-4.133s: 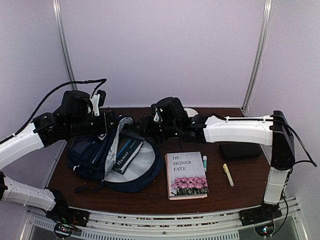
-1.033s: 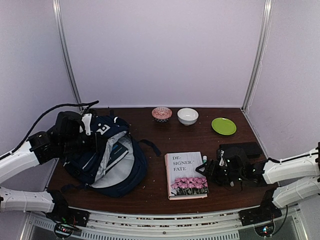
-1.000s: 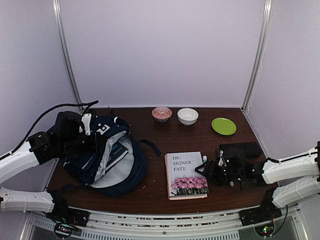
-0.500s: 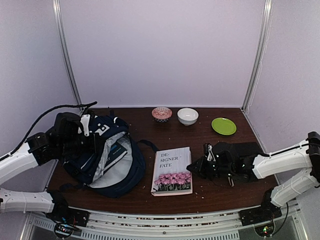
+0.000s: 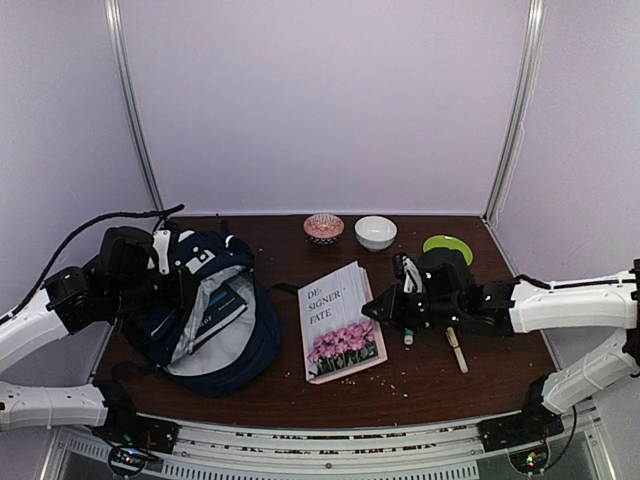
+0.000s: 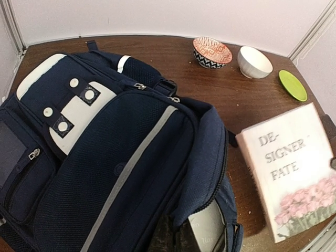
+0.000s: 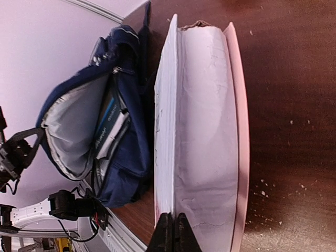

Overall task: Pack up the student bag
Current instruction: Pick up the book from the center of the board.

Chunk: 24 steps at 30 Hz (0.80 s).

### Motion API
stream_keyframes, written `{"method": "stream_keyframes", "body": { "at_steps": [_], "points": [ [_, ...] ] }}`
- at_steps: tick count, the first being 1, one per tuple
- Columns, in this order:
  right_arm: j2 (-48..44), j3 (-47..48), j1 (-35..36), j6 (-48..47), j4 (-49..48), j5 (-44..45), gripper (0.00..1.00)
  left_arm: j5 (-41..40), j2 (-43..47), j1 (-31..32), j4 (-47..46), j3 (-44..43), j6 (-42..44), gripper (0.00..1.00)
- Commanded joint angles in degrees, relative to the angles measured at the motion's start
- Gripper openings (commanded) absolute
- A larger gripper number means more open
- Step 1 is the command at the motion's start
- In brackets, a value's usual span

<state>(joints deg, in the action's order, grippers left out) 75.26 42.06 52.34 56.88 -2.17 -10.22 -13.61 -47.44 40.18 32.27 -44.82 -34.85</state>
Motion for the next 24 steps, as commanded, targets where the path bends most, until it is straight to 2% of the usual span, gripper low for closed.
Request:
{"method": "stream_keyframes", "body": {
  "at_steps": [1,8,15,20,24],
  "points": [
    [-6.5,7.4,-2.1,-9.4,11.4,4.0,0.00,-6.6,0.9,-0.7,2.9,-3.5,2.5,0.00],
    [-12.6,7.6,-4.9,-10.5,14.1,5.8,0.00,-9.9,2.8,-0.7,7.7,-12.1,8.2,0.00],
    [-13.9,3.5,-5.1,-8.9,8.4,4.5,0.00,-13.5,2.5,-0.7,10.7,-24.4,15.1,0.00],
    [-13.4,1.4,-5.1,-8.9,4.5,1.1,0.00,-14.5,2.5,-0.8,10.7,-25.7,17.4,0.00],
    [-11.3,0.8,-5.0,-10.4,3.0,-2.0,0.00,-11.4,2.4,-0.7,8.9,-23.0,16.6,0.00]
  ]
}}
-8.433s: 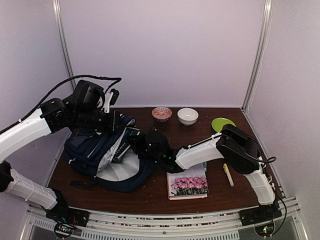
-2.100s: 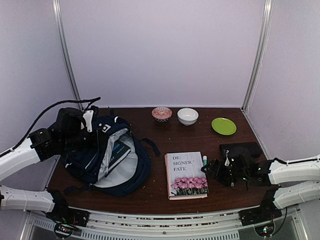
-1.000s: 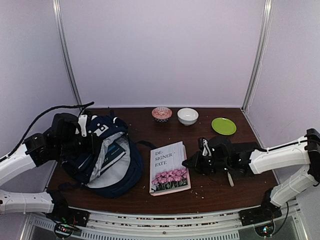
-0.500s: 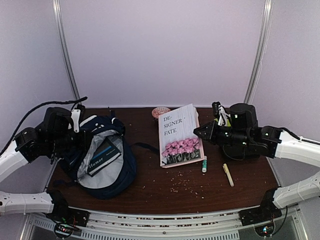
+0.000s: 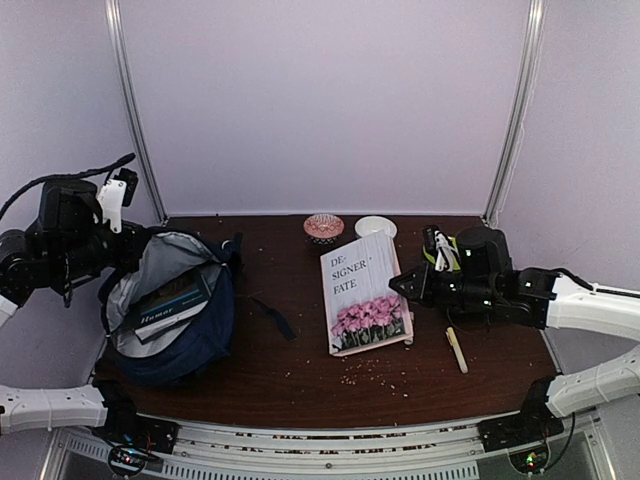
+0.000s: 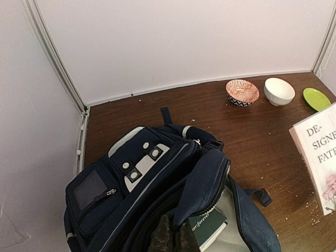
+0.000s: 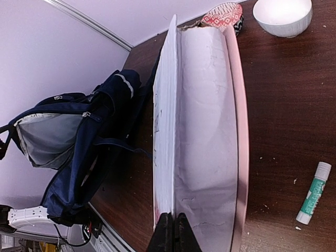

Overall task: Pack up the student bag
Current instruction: Place the book in the student bag.

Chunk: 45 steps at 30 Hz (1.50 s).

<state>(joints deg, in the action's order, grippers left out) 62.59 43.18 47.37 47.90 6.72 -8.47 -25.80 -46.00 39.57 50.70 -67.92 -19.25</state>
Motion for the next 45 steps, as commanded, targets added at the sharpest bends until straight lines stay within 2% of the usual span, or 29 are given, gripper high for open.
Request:
{"method": "stream_keyframes", "body": {
  "at_steps": [1,6,10,16,22,29,37,41,45],
  "points": [
    [2.3,-0.3,-0.1,-1.8,-6.2,-4.7,0.00,1.6,0.9,-0.1,-10.3,1.1,0.8,0.00],
    [9.8,1.7,-0.1,-4.4,-6.0,-13.6,0.00,5.4,0.9,-0.1,-13.8,6.3,-0.5,0.00],
    [13.2,3.1,-0.1,-5.4,-5.7,-15.6,0.00,8.2,0.5,-0.1,-15.9,9.9,-0.9,0.00],
    [10.7,3.7,0.0,-4.3,-7.6,-17.5,0.00,12.0,-0.8,-0.1,-19.0,13.4,-1.3,0.00],
    [6.4,3.7,0.0,-1.5,-7.1,-18.3,0.00,14.7,-3.0,-0.1,-23.8,12.5,-0.2,0.00],
    [3.7,2.6,1.5,4.3,-14.6,-18.8,0.00,19.2,-10.1,-0.1,-28.4,10.8,0.5,0.00],
    [12.4,5.0,5.8,8.7,-20.8,-18.9,0.00,23.1,-14.8,0.0,-32.9,8.9,-3.0,0.00],
    [17.4,4.1,6.5,14.5,-29.8,-19.1,0.00,22.7,-14.4,0.0,-32.9,8.6,-2.4,0.00],
    [23.8,7.3,7.4,19.0,-34.9,-20.2,0.00,24.8,-13.9,0.0,-32.9,8.7,-2.4,0.00]
  ]
}}
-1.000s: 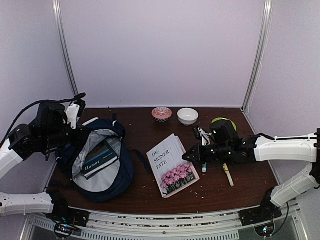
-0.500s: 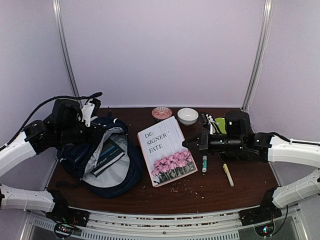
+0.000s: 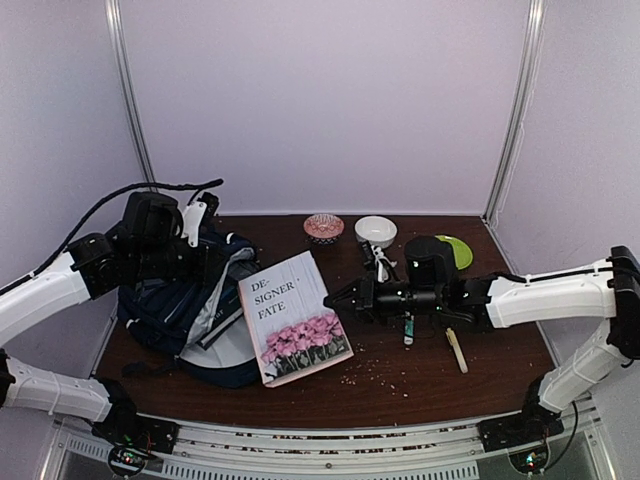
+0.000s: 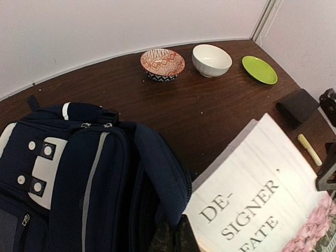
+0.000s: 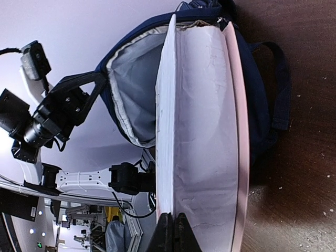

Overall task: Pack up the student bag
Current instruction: Place the book in the student bag.

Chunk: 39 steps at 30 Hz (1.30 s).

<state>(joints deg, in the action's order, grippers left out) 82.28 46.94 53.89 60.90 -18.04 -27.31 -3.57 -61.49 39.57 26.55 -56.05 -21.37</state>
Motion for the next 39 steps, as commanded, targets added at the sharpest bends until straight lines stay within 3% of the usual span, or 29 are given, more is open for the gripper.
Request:
{"method": "stream_keyframes", "body": {
  "at_steps": [1,18,27,28,31,33,35,39],
  "points": [
    [5.4,5.1,1.1,6.9,-10.5,-1.5,0.00,3.4,1.7,0.0,-8.8,-3.0,-0.1,0.00],
    [26.6,29.4,2.3,6.8,1.1,-10.6,0.00,12.6,4.9,1.3,-9.1,-2.8,0.0,0.00],
    [36.2,37.5,2.0,9.1,-1.6,-11.1,0.00,10.5,5.2,2.3,-11.0,1.1,-2.3,0.00],
    [35.8,35.9,1.9,10.0,-3.5,-11.0,0.04,10.0,5.2,2.3,-11.1,1.5,-2.5,0.00],
    [32.8,33.0,1.6,9.1,-4.7,-9.8,0.40,7.7,5.2,2.3,-11.2,2.6,-3.0,0.00],
    [29.8,32.4,1.6,5.7,-0.7,-8.1,0.58,5.8,5.0,2.3,-11.6,3.3,-3.3,0.00],
    [27.6,32.1,1.6,3.4,3.7,-6.4,0.67,3.6,4.3,2.3,-12.0,4.0,-4.0,0.00],
    [21.8,27.0,1.2,3.2,6.1,-1.7,0.73,0.9,1.3,2.3,-13.8,3.9,-7.6,0.00]
  ]
}}
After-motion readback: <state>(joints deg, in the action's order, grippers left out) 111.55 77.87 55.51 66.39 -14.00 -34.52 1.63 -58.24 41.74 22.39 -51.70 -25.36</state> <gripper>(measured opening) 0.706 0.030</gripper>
